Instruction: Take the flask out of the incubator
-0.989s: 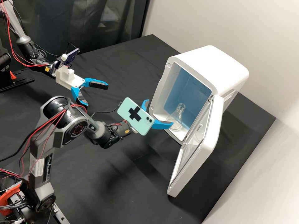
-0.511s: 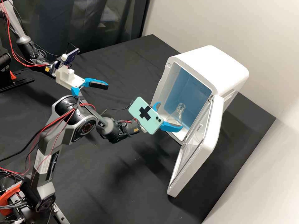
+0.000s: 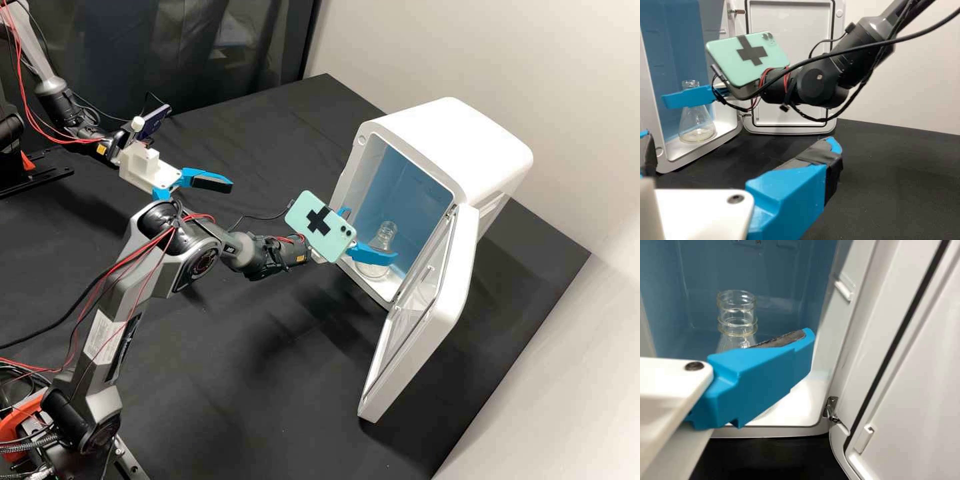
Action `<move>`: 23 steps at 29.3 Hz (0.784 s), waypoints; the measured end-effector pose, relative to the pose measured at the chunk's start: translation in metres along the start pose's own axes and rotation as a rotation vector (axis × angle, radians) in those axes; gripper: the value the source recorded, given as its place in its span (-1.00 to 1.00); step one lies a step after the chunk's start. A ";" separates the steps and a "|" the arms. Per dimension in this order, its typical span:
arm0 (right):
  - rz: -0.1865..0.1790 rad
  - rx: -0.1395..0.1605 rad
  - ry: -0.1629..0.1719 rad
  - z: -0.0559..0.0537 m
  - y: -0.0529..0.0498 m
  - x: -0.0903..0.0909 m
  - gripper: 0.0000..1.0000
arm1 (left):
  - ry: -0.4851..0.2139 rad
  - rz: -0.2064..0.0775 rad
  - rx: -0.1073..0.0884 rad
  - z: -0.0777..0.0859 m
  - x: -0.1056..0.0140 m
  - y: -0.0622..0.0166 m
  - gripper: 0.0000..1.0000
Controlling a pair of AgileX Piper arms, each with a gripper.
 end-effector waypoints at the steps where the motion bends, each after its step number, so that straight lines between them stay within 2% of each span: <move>1: -0.005 -0.004 -0.007 -0.001 -0.002 0.002 1.00 | 0.000 -0.001 0.000 0.000 0.000 -0.0003 1.00; 3: -0.010 -0.005 -0.016 -0.003 -0.004 0.006 1.00 | 0.001 -0.002 0.000 0.000 0.000 -0.0006 1.00; 7: -0.019 -0.036 -0.018 -0.005 -0.007 0.012 1.00 | 0.000 0.001 0.000 0.000 0.002 0.0003 1.00; 12: -0.006 -0.065 -0.031 -0.006 -0.011 0.023 1.00 | -0.001 0.004 -0.003 0.001 0.003 0.0006 1.00; 14: 0.000 -0.066 -0.043 -0.007 -0.011 0.027 1.00 | -0.001 0.004 -0.003 0.001 0.003 0.0006 1.00; 18: -0.018 -0.081 -0.066 -0.009 -0.018 0.033 1.00 | 0.006 0.008 -0.008 0.000 0.003 0.0009 1.00; 23: -0.016 -0.117 -0.074 -0.014 -0.026 0.041 1.00 | 0.007 0.008 -0.009 0.000 0.003 0.0010 1.00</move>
